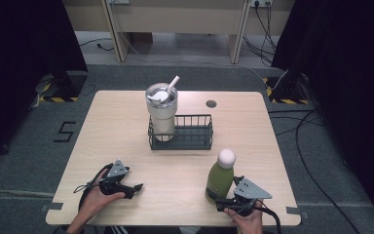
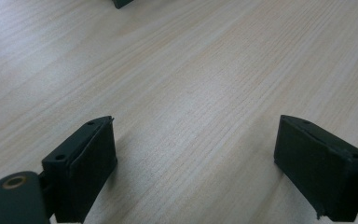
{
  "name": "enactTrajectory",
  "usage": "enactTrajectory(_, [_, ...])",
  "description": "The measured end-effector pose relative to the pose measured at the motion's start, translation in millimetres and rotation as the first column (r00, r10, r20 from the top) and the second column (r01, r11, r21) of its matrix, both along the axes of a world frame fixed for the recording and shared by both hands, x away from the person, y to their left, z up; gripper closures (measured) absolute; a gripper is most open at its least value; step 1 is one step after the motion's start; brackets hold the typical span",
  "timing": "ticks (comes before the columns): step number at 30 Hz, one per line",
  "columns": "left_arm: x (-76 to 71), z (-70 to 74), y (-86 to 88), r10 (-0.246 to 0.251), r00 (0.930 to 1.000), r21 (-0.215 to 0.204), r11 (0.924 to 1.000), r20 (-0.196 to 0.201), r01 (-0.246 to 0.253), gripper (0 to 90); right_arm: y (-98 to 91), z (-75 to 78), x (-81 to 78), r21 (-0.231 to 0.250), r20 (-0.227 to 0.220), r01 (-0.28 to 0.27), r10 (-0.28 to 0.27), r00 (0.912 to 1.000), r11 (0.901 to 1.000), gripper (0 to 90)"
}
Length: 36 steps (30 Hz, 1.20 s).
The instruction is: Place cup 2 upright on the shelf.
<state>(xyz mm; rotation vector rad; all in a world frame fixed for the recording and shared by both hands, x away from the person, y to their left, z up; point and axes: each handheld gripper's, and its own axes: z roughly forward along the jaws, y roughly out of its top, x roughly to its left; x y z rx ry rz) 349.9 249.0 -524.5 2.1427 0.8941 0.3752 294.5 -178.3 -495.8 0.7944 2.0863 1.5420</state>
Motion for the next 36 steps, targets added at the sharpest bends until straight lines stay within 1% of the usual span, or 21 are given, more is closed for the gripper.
enactTrajectory(3, [0.0, 0.0, 0.0, 0.0, 1.0, 0.0, 1.0, 0.0, 0.0, 12.0, 3.4, 1.7, -0.5, -0.021, 0.015, -0.004, 0.004, 0.9999, 0.9998, 20.7])
enactTrajectory(4, [0.0, 0.0, 0.0, 0.0, 1.0, 0.0, 1.0, 0.0, 0.0, 12.0, 4.2, 2.1, -0.4, -0.017, 0.015, -0.007, 0.007, 0.9999, 0.9998, 20.8])
enactTrajectory(7, [0.0, 0.0, 0.0, 0.0, 1.0, 0.0, 1.0, 0.0, 0.0, 12.0, 3.9, 4.9, 0.7, 0.015, 0.016, -0.016, 0.016, 0.9997, 0.9998, 20.8])
enactTrajectory(8, [0.0, 0.0, 0.0, 0.0, 1.0, 0.0, 1.0, 0.0, 0.0, 12.0, 2.6, 8.7, 1.2, 0.008, 0.035, -0.006, 0.006, 0.9994, 1.0, 20.8])
enactTrajectory(11, [0.0, 0.0, 0.0, 0.0, 1.0, 0.0, 1.0, 0.0, 0.0, 12.0, 1.1, 11.9, 2.2, 0.012, 0.046, -0.002, 0.002, 0.9989, 0.9999, 20.9])
enactTrajectory(12, [0.0, 0.0, 0.0, 0.0, 1.0, 0.0, 1.0, 0.0, 0.0, 12.0, 0.6, 13.2, 2.5, 0.024, 0.041, -0.002, 0.001, 0.9992, 0.9997, 20.8])
enactTrajectory(14, [0.0, 0.0, 0.0, 0.0, 1.0, 0.0, 1.0, 0.0, 0.0, 12.0, -0.4, 15.6, 4.3, 0.026, 0.044, -0.001, 0.0, 0.999, 0.9997, 20.9])
enactTrajectory(17, [0.0, 0.0, 0.0, 0.0, 1.0, 0.0, 1.0, 0.0, 0.0, 12.0, -1.2, 20.2, 7.4, 0.014, 0.05, 0.008, -0.008, 0.9987, 0.9999, 20.9])
enactTrajectory(20, [0.0, 0.0, 0.0, 0.0, 1.0, 0.0, 1.0, 0.0, 0.0, 12.0, -1.3, 22.7, 9.5, 0.018, 0.055, 0.009, -0.01, 0.9984, 0.9998, 20.8])
enactTrajectory(23, [0.0, 0.0, 0.0, 0.0, 1.0, 0.0, 1.0, 0.0, 0.0, 12.0, -0.6, 28.4, 13.8, 0.007, 0.064, 0.015, -0.015, 0.9978, 0.9999, 20.8])
enactTrajectory(27, [0.0, 0.0, 0.0, 0.0, 1.0, 0.0, 1.0, 0.0, 0.0, 12.0, -0.1, 30.5, 16.4, 0.009, 0.061, 0.015, -0.015, 0.998, 0.9999, 20.8])
enactTrajectory(30, [0.0, 0.0, 0.0, 0.0, 1.0, 0.0, 1.0, 0.0, 0.0, 12.0, -1.3, 32.4, 18.2, -0.001, 0.061, 0.025, -0.025, 0.9978, 0.9997, 20.9])
enactTrajectory(32, [0.0, 0.0, 0.0, 0.0, 1.0, 0.0, 1.0, 0.001, 0.0, 12.0, -2.7, 33.6, 19.1, 0.01, 0.053, 0.028, -0.028, 0.9982, 0.9996, 20.9])
enactTrajectory(34, [0.0, 0.0, 0.0, 0.001, 1.0, 0.0, 1.0, 0.0, -0.001, 12.0, -3.8, 35.6, 20.7, 0.014, 0.055, 0.028, -0.029, 0.998, 0.9995, 20.9])
enactTrajectory(35, [0.1, 0.0, 0.0, 0.001, 1.0, 0.0, 1.0, 0.001, -0.001, 11.9, -4.4, 37.3, 21.1, 0.01, 0.051, 0.032, -0.033, 0.9982, 0.9994, 20.9])
enactTrajectory(36, [0.1, 0.0, 0.0, 0.001, 1.0, 0.001, 1.0, 0.001, -0.001, 11.9, -4.6, 38.7, 22.3, 0.011, 0.056, 0.032, -0.033, 0.9979, 0.9994, 20.9])
